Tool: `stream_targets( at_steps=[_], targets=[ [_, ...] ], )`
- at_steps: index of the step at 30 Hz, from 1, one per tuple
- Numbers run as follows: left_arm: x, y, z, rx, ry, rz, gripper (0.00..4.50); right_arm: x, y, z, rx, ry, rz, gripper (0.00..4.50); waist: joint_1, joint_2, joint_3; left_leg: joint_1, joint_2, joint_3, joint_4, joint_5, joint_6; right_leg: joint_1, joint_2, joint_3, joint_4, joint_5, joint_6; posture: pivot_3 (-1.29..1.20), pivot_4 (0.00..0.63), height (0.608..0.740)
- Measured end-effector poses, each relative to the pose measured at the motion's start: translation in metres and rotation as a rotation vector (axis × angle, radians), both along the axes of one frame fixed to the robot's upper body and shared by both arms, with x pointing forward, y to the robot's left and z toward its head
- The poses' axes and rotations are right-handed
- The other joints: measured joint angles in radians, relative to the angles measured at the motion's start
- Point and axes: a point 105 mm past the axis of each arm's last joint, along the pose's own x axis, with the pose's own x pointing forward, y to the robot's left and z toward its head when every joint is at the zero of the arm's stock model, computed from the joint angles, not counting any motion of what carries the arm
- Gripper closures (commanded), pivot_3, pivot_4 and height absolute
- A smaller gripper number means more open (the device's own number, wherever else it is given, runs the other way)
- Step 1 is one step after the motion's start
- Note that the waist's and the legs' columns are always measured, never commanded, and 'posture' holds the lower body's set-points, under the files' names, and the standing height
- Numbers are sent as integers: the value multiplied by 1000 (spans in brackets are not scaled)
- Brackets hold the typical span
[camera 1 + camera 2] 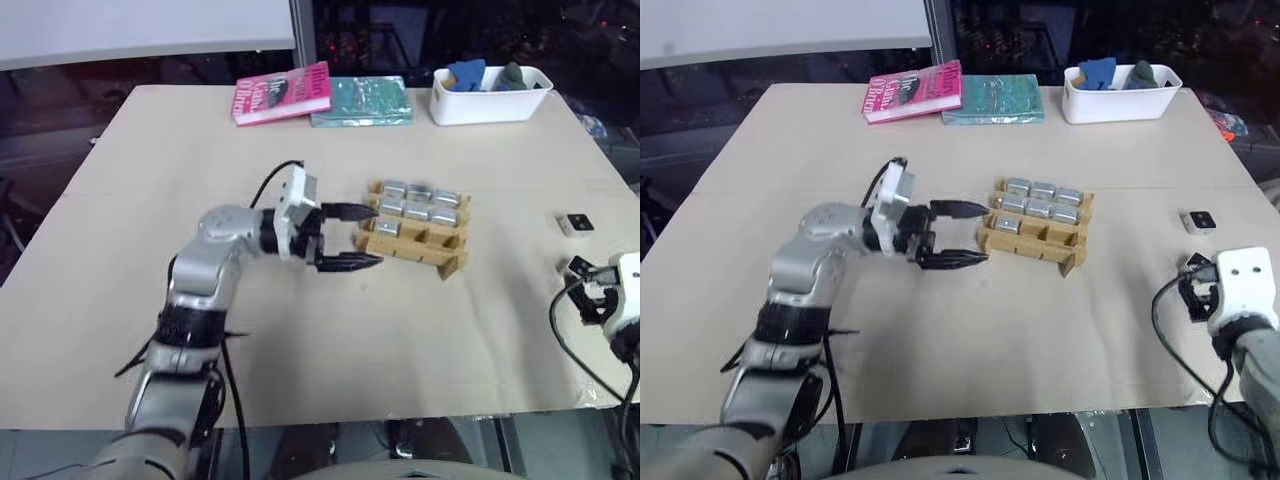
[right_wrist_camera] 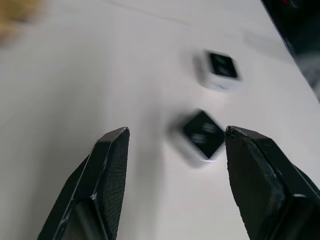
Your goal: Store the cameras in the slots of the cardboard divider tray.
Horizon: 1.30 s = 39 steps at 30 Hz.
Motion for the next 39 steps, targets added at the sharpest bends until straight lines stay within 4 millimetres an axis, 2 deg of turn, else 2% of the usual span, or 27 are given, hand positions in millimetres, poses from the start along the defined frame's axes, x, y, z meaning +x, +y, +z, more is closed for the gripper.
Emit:
stream_targets(
  at_steps=[3,7,12,15,18,19,20,26,30,37,39],
  targets=[
    [-13,-8,1,-35,20,37,334,9,-14,-4,45,26,-71,1519,-1,2,-1,1,-1,1,0,0,0,1,0,1,0,0,0,0,150,740],
    [-22,-9,-3,-45,48,100,334,19,-25,-6,113,49,-123,1519,-5,3,-2,1,0,1,0,0,0,1,0,1,0,0,0,0,150,740],
    [-26,-6,-3,-39,47,141,334,29,-19,-14,276,69,-143,1519,-5,5,-3,1,0,1,-1,0,0,1,1,2,0,0,0,0,150,740],
    [-27,-5,-4,-35,47,156,334,34,-12,-11,346,54,-118,1519,-2,6,-3,1,-1,1,-1,0,0,1,0,1,-1,0,0,0,150,740],
    [-27,-3,-7,-28,58,167,239,34,-10,-12,372,53,-121,728,-3,6,-3,1,-1,1,-2,0,0,1,1,1,-1,0,0,0,150,740],
    [-27,-3,-7,-29,58,166,239,34,-11,-14,370,56,-140,255,-4,6,-3,1,-1,1,-2,0,0,1,1,2,-1,0,0,0,150,740],
    [-27,-3,-7,-30,58,165,239,33,-12,-15,369,57,-147,122,-4,6,-3,1,-1,1,-2,0,0,1,1,2,-1,0,0,0,150,740],
    [-28,-3,-6,-29,51,160,239,33,-20,-20,333,49,-264,122,-5,6,-4,1,-1,1,-2,0,0,0,1,2,-1,0,0,0,150,740],
    [-28,-5,-5,-27,47,148,239,37,-15,-26,344,50,-289,122,-5,7,-4,1,-1,2,-2,0,0,0,1,2,-1,0,0,0,150,740],
    [-26,-7,-5,-27,43,133,239,47,-20,-29,342,34,-337,122,-4,7,-4,1,-1,2,-3,0,0,0,1,2,-2,0,0,0,150,740],
    [-26,-8,-6,-26,46,131,239,46,-23,-33,335,48,-353,662,-5,7,-4,1,-1,2,-3,0,0,0,1,2,-2,0,0,0,150,740]
  ],
)
